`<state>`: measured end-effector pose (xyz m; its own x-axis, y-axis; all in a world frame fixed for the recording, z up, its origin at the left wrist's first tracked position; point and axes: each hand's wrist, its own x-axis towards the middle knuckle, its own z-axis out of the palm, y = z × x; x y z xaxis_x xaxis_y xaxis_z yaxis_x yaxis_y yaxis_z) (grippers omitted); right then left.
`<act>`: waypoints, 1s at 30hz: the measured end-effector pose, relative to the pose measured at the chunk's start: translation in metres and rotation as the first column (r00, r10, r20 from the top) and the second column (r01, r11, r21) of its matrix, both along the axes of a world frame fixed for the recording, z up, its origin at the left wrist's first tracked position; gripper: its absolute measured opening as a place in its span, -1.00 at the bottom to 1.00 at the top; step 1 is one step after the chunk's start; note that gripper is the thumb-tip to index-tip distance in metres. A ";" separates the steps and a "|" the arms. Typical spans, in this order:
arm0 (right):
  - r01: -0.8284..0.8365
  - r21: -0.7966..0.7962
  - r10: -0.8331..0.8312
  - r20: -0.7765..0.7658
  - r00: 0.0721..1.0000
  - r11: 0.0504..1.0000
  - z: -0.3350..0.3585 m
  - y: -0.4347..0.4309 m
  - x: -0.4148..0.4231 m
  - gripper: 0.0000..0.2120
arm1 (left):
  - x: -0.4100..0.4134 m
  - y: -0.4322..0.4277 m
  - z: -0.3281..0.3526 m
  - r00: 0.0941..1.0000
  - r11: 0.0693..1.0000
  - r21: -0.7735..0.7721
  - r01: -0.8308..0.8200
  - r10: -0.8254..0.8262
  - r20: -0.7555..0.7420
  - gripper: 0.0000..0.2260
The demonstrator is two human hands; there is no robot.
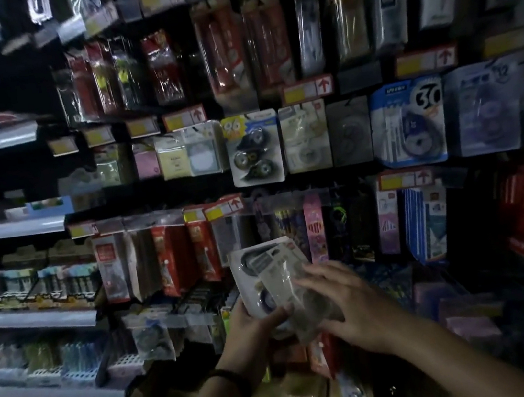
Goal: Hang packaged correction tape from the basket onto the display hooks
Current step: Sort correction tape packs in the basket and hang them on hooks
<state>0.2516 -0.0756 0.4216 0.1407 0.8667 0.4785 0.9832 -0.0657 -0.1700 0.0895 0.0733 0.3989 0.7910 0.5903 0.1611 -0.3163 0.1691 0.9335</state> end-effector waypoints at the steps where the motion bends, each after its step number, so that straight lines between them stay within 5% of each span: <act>1: -0.003 0.005 0.003 0.009 1.000 1.000 0.007 0.003 0.004 -0.21 | 0.002 0.004 0.008 1.000 1.000 0.020 0.000 0.000 0.003 -0.49; 7: 0.131 0.181 -0.140 0.038 0.989 0.975 0.058 0.021 0.035 -0.19 | 0.009 0.031 0.045 0.993 0.993 0.039 -0.116 0.114 0.031 -0.59; 18: 0.314 0.421 -0.423 0.193 0.886 0.851 0.155 0.083 0.090 -0.20 | 0.029 0.076 0.087 0.920 0.871 0.295 -0.393 0.374 0.121 -0.66; 30: 0.400 0.485 -0.564 0.257 0.785 0.778 0.184 0.118 0.112 -0.23 | 0.053 0.091 0.108 0.937 0.896 0.282 -0.343 0.303 0.176 -0.64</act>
